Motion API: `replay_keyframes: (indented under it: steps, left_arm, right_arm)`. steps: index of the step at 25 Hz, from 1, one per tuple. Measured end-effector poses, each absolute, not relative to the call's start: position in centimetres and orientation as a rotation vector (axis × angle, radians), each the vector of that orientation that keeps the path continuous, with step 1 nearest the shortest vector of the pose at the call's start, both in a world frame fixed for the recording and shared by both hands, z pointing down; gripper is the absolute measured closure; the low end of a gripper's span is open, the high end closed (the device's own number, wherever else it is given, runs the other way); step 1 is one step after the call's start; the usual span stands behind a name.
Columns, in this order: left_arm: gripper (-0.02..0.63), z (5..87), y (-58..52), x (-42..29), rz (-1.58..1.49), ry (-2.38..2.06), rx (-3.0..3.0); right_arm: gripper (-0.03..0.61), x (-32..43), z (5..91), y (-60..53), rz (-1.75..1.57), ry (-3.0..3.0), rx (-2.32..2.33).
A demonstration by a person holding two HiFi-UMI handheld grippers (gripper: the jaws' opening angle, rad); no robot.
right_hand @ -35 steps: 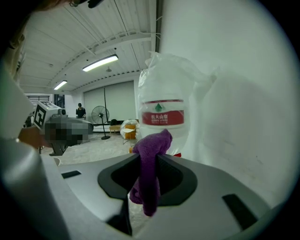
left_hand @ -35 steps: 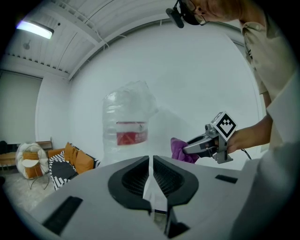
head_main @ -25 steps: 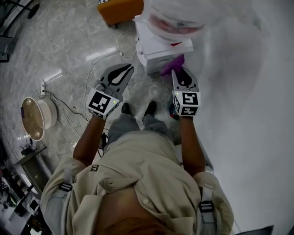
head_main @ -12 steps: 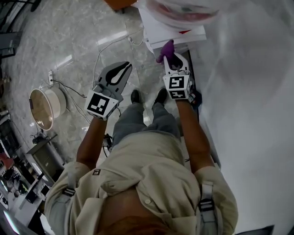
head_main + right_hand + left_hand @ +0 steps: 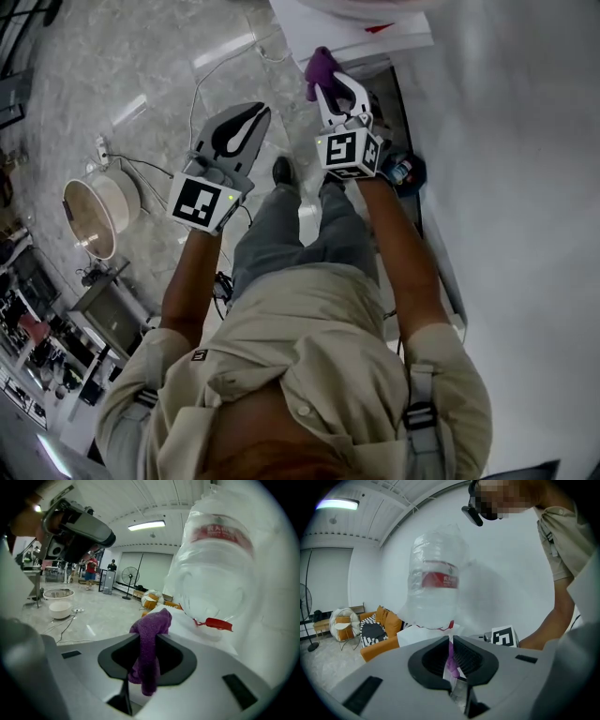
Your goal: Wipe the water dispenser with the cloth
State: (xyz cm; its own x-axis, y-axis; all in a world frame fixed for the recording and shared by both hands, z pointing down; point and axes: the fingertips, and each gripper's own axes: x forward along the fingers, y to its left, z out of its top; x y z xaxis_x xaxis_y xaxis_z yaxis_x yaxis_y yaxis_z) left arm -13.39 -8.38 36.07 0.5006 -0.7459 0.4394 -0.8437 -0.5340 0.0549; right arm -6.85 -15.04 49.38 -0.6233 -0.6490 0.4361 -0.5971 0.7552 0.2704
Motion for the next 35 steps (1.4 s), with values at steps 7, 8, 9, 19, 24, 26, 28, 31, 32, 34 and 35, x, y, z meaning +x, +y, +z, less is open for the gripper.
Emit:
replay_keyframes:
  steps: [7,8,9,19,24,26,28,31,32,34,35]
  left_arm:
    - [0.571,37.7,-8.8,-13.1,0.571,-1.334,2.492]
    - [0.571,37.8,-8.8,-13.1,0.571,-1.331,2.494]
    - [0.571,38.0,-8.7,-13.0,0.573,-1.328,2.494]
    - [0.571,38.8,-8.6,-13.1,0.578,-1.319,2.484]
    - [0.571,38.8,-8.7,-13.2,0.580,-1.318,2.481]
    - [0.571,38.8,-8.6,-13.0,0.579,-1.314,2.480]
    - [0.571,38.9,-8.5,-12.8,0.578,-1.312,2.480]
    - [0.571,39.0,-8.7,-12.4,0.581,-1.306,2.484]
    - [0.571,39.0,-8.8,-12.3,0.582,-1.303,2.486]
    - [0.571,39.1,-8.9,-12.2,0.581,-1.301,2.487]
    - [0.571,39.1,-8.9,-12.1,0.580,-1.303,2.487]
  right_arm:
    - [0.472,-0.3,50.5,-19.6,-0.147,-2.361,1.127]
    - [0.472,1.3,50.7,-20.7,-0.122,-2.336,1.181]
    - [0.472,2.8,50.8,-21.7,-0.099,-2.316,1.227]
    - [0.472,11.6,52.0,-26.3,0.153,-2.145,1.605]
    - [0.480,9.8,51.9,-25.5,0.200,-2.169,1.614]
    - [0.482,8.0,51.4,-24.5,0.202,-2.207,1.578]
    - [0.483,6.1,51.4,-23.3,0.196,-2.248,1.533]
    - [0.483,2.8,51.7,-21.6,0.177,-2.315,1.441]
    - [0.483,1.6,51.7,-20.9,0.170,-2.337,1.403]
    - [0.483,-0.8,51.9,-19.6,0.151,-2.380,1.321]
    - [0.483,-1.8,52.0,-19.0,0.137,-2.399,1.281]
